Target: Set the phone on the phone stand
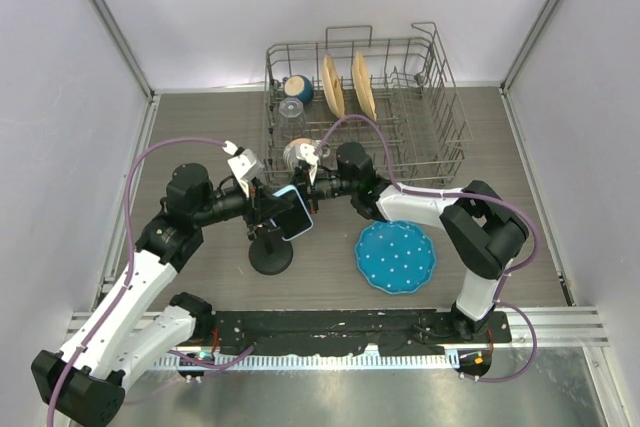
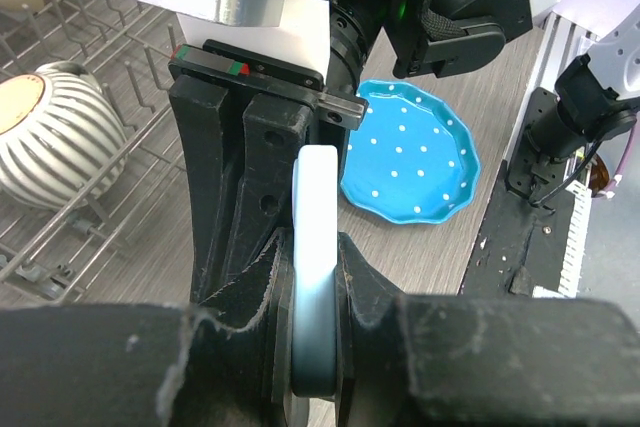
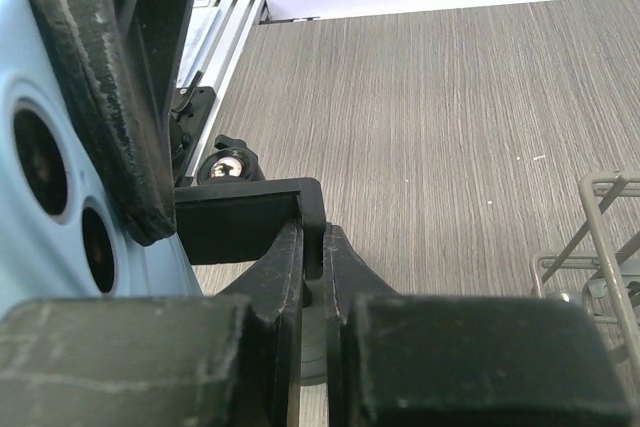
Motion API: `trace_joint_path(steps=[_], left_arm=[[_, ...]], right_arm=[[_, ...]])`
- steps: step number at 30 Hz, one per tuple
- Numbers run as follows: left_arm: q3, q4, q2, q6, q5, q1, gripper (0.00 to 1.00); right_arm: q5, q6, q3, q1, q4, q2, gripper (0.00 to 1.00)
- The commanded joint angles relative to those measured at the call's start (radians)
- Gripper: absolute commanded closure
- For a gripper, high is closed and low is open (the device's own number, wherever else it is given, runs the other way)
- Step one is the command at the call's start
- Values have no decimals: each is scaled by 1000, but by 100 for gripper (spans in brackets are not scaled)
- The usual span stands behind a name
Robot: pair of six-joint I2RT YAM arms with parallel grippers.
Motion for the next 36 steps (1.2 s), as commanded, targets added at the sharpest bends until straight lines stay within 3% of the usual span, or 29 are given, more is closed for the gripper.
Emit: trace_joint_path(steps=[1, 13, 18, 21, 22, 24, 25, 26, 27, 29, 33, 36], left_arm=[[-31, 22, -18, -7, 31, 6, 100], [-39, 28, -14, 1, 13, 3, 100], [-22, -23, -79, -30, -192, 0, 100], [13, -123, -130, -117, -473, 0, 100], [31, -171, -136, -187, -557, 0, 100], [83, -329, -133, -211, -775, -2, 100], [93, -371, -133, -232, -841, -2, 100], [97, -400, -138, -237, -892, -2, 100], [93, -438, -155, -240, -953, -2, 100], [79, -446, -179, -235, -1001, -5, 100], [76, -463, -196, -147, -1116, -32, 100], [36, -396, -195, 43, -1126, -116, 100]], right_arm=[[46, 64, 0, 5, 86, -25, 99], [76, 83, -8, 5, 111, -25, 99], [211, 86, -55, 5, 158, -40, 99], [486, 109, -174, 30, 340, -69, 99], [708, 110, -216, 45, 402, -101, 99], [859, 95, -293, 108, 496, -129, 99], [916, 71, -305, 139, 505, -143, 99], [1095, 14, -310, 178, 507, -152, 99], [1169, 3, -293, 226, 487, -150, 99], [1368, -15, -275, 269, 482, -128, 99], [1585, -95, -180, 386, 449, -77, 99], [1610, -80, -65, 439, 291, -68, 99]])
